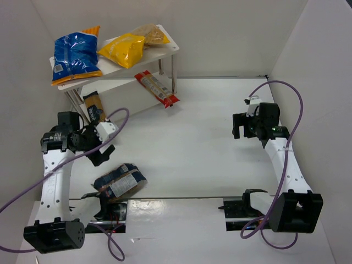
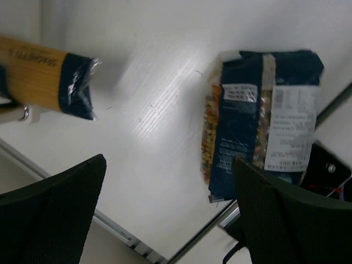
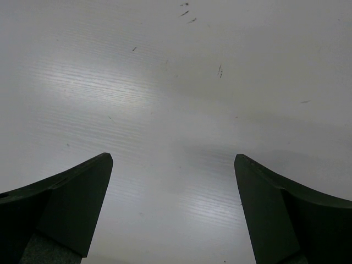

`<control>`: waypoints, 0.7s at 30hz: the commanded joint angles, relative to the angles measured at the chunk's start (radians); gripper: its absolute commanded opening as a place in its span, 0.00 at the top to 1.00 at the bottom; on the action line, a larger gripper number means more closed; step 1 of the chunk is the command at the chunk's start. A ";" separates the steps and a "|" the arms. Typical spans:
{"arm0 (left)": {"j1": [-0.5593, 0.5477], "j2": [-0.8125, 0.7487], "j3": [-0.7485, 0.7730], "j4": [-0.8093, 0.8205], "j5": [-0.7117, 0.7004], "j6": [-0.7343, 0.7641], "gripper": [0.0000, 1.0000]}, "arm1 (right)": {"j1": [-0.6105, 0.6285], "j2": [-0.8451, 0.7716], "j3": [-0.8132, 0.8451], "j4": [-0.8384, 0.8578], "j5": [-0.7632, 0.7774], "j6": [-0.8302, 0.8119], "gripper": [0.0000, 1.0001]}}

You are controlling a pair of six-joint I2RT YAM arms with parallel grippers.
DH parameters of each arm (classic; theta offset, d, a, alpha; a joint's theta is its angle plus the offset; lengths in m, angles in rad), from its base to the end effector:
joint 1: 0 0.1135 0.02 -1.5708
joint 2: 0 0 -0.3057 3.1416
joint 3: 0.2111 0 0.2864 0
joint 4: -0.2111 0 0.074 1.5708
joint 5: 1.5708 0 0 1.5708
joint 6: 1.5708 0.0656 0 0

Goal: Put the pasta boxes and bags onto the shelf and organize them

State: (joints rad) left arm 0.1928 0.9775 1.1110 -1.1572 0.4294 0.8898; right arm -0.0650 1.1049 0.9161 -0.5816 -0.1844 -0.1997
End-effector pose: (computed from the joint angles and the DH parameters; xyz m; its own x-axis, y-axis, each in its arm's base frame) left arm 0.1899 0.0092 0.3496 -0.4979 0.6225 -0.6038 0.6754 0.7151 0.1803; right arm 0.2686 -0.0054 0.2966 -0.6678 -0.1519 -0.7287 -0.2040 0.9788 -0.0172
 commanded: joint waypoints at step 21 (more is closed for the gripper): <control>-0.461 0.398 -0.134 0.034 -0.104 0.152 0.00 | -0.029 0.029 0.021 0.034 0.000 -0.006 0.00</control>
State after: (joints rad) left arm -0.2554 1.3781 1.0245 -1.1667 0.3153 1.0634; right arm -0.0864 1.1400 0.9161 -0.5800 -0.1936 -0.2001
